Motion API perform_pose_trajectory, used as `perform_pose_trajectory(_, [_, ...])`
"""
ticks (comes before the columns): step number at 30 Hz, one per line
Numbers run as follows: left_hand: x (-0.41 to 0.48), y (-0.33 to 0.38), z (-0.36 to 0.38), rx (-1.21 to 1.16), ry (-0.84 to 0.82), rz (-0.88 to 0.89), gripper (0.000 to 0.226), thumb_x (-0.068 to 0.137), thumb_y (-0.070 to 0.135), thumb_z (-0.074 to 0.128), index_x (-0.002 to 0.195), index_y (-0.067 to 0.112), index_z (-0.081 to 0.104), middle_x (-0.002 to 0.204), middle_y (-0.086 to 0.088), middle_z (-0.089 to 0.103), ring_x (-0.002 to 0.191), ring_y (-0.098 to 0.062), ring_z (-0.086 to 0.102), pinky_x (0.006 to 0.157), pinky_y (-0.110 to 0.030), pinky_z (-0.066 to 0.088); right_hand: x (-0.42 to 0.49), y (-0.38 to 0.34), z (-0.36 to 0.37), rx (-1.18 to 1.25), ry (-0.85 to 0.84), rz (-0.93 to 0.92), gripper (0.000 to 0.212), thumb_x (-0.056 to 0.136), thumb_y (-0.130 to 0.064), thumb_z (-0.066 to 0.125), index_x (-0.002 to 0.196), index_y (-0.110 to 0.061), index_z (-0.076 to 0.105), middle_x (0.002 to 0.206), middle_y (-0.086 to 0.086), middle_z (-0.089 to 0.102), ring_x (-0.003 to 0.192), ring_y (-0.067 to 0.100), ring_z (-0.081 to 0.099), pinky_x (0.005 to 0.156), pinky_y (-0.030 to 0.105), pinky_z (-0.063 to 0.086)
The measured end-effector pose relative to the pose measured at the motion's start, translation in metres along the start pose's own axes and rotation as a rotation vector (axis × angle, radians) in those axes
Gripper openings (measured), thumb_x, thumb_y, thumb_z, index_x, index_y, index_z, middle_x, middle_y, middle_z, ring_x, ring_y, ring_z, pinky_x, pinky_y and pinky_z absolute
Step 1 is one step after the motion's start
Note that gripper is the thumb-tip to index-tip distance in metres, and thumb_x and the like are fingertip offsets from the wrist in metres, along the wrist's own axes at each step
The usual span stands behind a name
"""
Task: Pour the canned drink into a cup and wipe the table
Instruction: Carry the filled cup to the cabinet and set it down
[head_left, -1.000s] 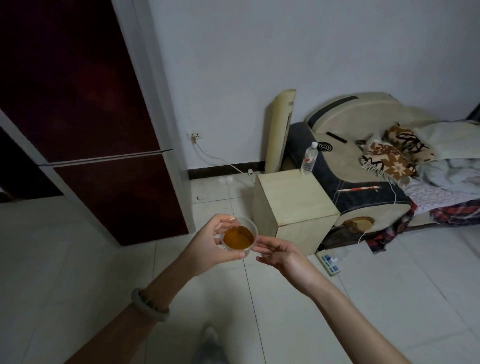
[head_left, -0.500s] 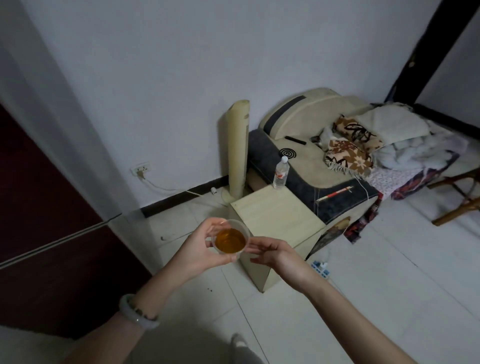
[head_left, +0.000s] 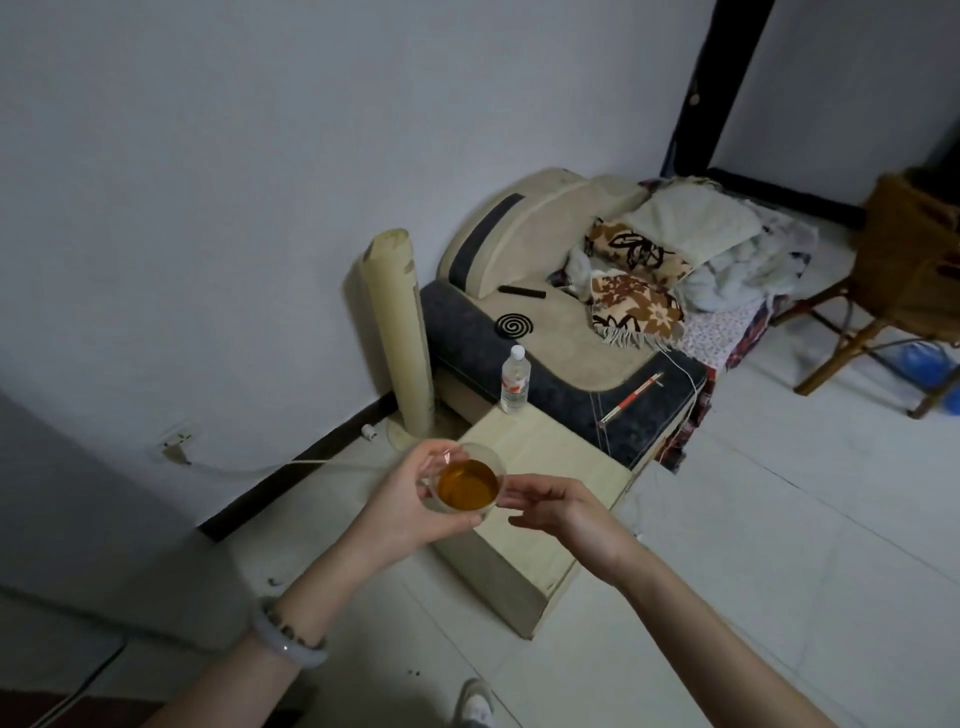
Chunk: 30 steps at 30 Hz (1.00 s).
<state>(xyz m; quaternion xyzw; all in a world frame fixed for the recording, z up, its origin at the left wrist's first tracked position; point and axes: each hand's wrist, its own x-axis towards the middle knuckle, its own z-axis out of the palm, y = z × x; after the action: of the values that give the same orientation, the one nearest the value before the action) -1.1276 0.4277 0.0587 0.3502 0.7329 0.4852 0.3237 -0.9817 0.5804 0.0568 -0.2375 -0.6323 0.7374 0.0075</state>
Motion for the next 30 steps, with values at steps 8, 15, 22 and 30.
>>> perform_pose_trajectory(8, [0.08, -0.001, -0.011, 0.013, -0.149, 0.04, 0.071, 0.063, 0.014, 0.085, 0.122, 0.024, 0.047, 0.121, 0.014, 0.056, 0.116, -0.005, 0.052, 0.094, -0.023, 0.046, 0.041, -0.012, -0.017, 0.024, 0.187, 0.029, 0.048, 0.083, 0.015, 0.04, 0.119, -0.007, 0.061, 0.118, 0.007, 0.065, 0.113, 0.014, 0.058, 0.097, 0.031, 0.048])
perform_pose_trajectory(15, [0.147, -0.016, -0.014, 0.05, -0.363, 0.084, 0.071, 0.065, 0.018, 0.085, 0.124, 0.026, 0.045, 0.125, 0.016, 0.054, 0.119, -0.006, 0.05, 0.096, -0.022, 0.045, 0.068, -0.008, -0.025, 0.067, 0.371, 0.068, 0.046, 0.083, 0.013, 0.042, 0.12, -0.008, 0.061, 0.119, 0.005, 0.065, 0.113, 0.012, 0.057, 0.097, 0.028, 0.047])
perform_pose_trajectory(22, [0.218, -0.047, -0.01, 0.101, -0.549, 0.163, 0.071, 0.064, 0.022, 0.085, 0.119, 0.039, 0.044, 0.127, 0.018, 0.053, 0.123, -0.004, 0.046, 0.102, -0.035, 0.043, 0.112, 0.012, -0.024, 0.173, 0.617, 0.101, 0.045, 0.084, 0.012, 0.042, 0.12, -0.008, 0.061, 0.119, 0.008, 0.064, 0.113, 0.016, 0.057, 0.094, 0.027, 0.048])
perform_pose_trajectory(30, [0.281, -0.106, 0.016, 0.124, -0.675, 0.131, 0.074, 0.062, 0.024, 0.086, 0.123, 0.035, 0.044, 0.127, 0.018, 0.051, 0.123, 0.001, 0.044, 0.102, -0.032, 0.043, 0.165, 0.063, -0.042, 0.31, 0.751, 0.144, 0.044, 0.084, 0.011, 0.041, 0.114, -0.014, 0.063, 0.111, -0.001, 0.067, 0.106, 0.009, 0.061, 0.091, 0.027, 0.051])
